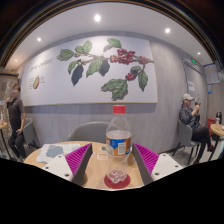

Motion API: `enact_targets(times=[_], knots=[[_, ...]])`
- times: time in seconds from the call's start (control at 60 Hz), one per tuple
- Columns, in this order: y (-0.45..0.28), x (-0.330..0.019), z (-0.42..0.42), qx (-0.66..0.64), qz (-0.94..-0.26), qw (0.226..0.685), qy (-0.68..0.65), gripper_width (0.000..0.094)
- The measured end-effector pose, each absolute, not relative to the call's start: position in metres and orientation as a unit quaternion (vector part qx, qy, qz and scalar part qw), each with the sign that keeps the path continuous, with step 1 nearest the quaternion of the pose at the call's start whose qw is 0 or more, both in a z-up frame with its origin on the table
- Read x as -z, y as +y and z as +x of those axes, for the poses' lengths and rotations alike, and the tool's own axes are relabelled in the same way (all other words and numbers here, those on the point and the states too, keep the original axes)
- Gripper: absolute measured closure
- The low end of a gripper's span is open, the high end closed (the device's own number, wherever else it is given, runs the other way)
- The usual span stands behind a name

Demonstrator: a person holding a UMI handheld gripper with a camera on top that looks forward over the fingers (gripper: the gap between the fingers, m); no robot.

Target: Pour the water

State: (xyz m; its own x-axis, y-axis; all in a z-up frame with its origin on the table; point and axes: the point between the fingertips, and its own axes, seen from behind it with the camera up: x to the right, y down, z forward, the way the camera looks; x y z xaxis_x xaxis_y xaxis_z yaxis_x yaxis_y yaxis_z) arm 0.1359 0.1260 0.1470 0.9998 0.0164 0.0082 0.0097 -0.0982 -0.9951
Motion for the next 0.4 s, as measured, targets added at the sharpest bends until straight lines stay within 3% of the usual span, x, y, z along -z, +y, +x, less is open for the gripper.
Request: enact_targets(times=[0.4], knots=[[-0.062, -0.101, 0.051, -0.068, -0.781, 0.62, -0.032, 0.0088]])
